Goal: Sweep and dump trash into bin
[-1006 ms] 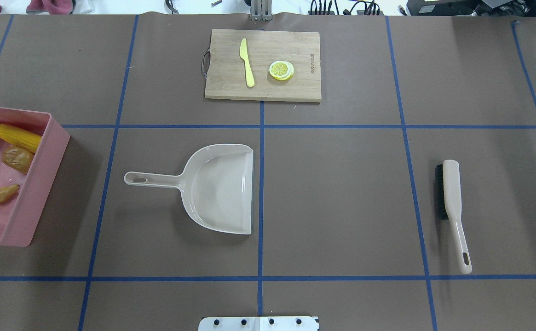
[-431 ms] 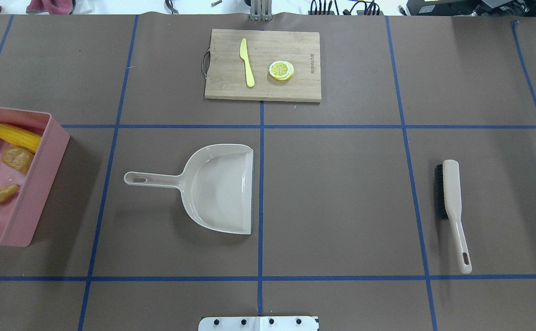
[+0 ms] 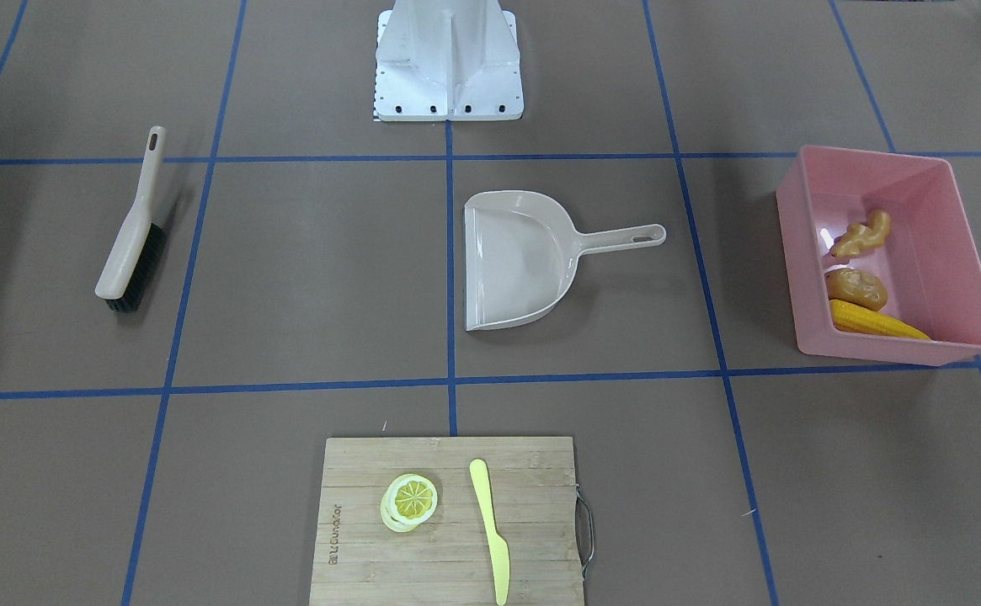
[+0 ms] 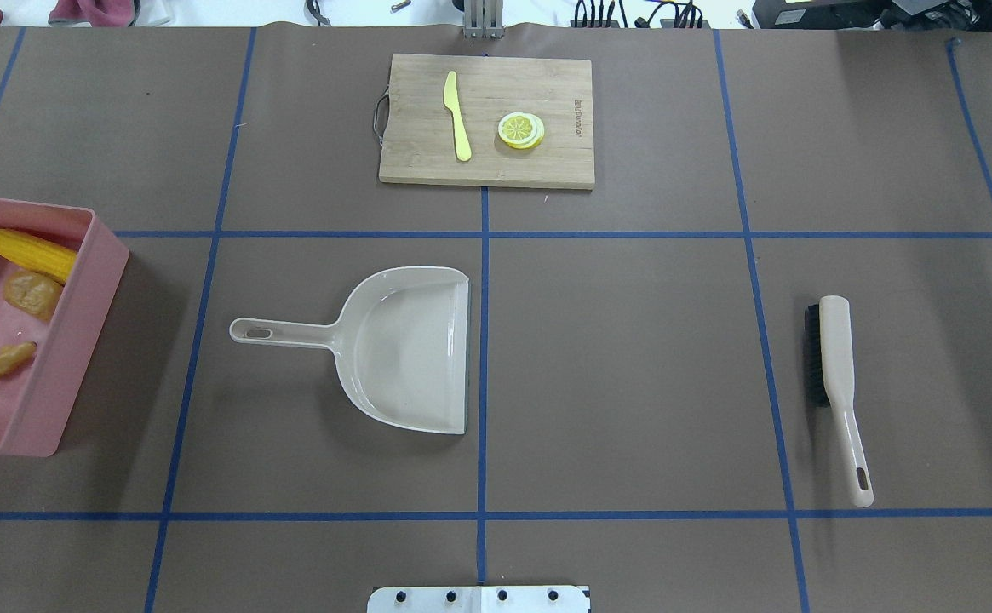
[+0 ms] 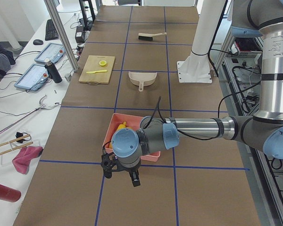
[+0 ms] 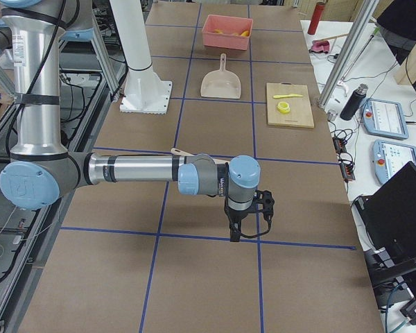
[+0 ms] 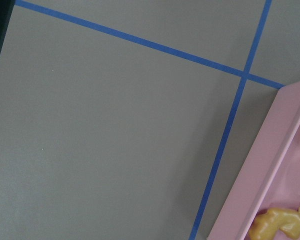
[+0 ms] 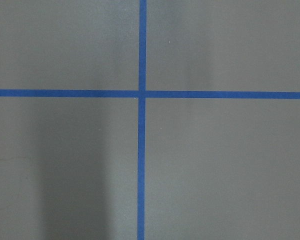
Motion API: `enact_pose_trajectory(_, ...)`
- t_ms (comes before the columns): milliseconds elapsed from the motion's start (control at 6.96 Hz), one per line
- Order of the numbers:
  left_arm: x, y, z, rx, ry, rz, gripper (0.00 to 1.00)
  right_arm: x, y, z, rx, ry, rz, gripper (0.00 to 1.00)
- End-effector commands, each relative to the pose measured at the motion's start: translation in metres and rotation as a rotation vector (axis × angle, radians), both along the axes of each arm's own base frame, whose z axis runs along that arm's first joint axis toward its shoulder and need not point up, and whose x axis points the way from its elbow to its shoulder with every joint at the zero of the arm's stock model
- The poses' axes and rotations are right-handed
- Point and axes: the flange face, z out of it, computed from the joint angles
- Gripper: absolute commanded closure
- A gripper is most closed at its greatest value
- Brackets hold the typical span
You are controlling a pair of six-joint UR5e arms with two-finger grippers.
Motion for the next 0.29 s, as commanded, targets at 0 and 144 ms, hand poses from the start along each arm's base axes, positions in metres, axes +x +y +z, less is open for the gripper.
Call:
enact_pose_trajectory(0,-0.0001,-0.0003,0.0002,-0.001,0.0,0.0,0.01,0.0006,0.0012,0.0012,-0.003,0.0,0.001,0.0)
enact_pose_trajectory(144,-0.0001,-0.0003,0.0002,-0.001,0.0,0.0,0.01,0.0006,0.0012,0.0012,-0.003,0.0,0.001,0.0)
